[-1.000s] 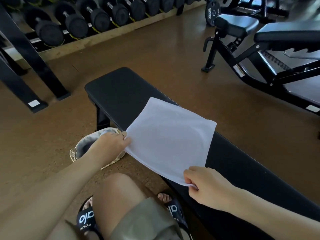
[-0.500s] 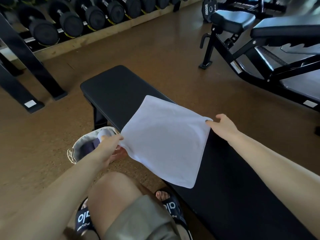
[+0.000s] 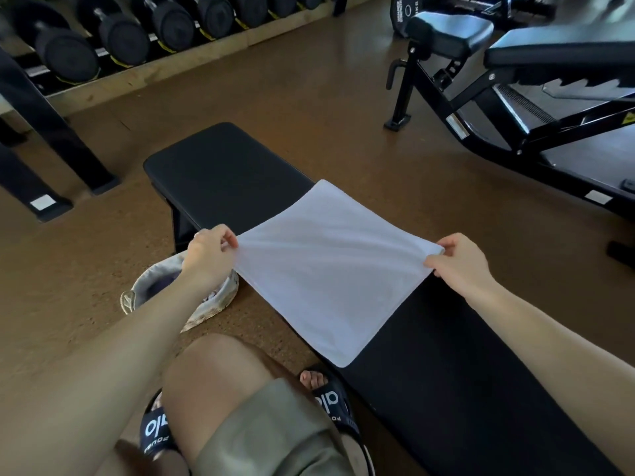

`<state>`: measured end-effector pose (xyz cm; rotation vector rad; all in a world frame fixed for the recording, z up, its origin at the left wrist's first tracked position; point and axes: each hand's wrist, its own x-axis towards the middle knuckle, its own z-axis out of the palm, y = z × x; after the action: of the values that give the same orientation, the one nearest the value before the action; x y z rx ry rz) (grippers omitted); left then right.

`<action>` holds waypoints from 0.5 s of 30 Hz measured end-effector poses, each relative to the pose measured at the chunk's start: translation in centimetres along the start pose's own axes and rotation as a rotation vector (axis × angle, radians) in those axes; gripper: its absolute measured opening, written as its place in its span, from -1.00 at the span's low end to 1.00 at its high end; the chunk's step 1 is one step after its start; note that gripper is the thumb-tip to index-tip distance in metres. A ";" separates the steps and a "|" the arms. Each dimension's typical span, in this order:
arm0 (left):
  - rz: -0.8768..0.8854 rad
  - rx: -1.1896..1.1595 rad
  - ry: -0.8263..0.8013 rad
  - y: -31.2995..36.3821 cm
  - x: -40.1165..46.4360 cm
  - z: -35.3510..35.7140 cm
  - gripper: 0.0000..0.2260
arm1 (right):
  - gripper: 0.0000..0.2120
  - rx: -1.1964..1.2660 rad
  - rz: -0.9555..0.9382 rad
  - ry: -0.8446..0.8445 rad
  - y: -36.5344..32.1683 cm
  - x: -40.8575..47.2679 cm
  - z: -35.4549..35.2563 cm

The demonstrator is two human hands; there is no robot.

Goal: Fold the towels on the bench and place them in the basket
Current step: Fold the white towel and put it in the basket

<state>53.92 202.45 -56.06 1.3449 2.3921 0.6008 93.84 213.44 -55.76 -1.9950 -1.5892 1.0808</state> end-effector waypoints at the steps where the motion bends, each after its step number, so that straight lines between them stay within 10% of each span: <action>1: 0.020 0.092 -0.015 0.3 0.2 0.3 -0.84 | -0.66 -0.025 -0.007 -0.011 0.5 -0.2 -0.2; 5: 0.237 0.412 0.096 4.4 -2.9 1.2 -0.84 | -0.64 -0.056 -0.017 -0.049 1.3 -0.5 -0.9; 9: 0.691 0.380 -0.320 9.3 -11.5 3.0 -0.68 | -0.65 -0.033 -0.020 -0.026 1.3 -0.7 -0.8; 15: 1.006 0.676 -0.303 9.5 -16.2 5.8 -0.83 | -0.69 -0.024 -0.012 -0.011 1.2 -0.6 -0.5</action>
<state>71.65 194.02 -54.95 2.6962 1.5733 -0.2622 94.96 212.61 -56.09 -1.9953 -1.6256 1.0747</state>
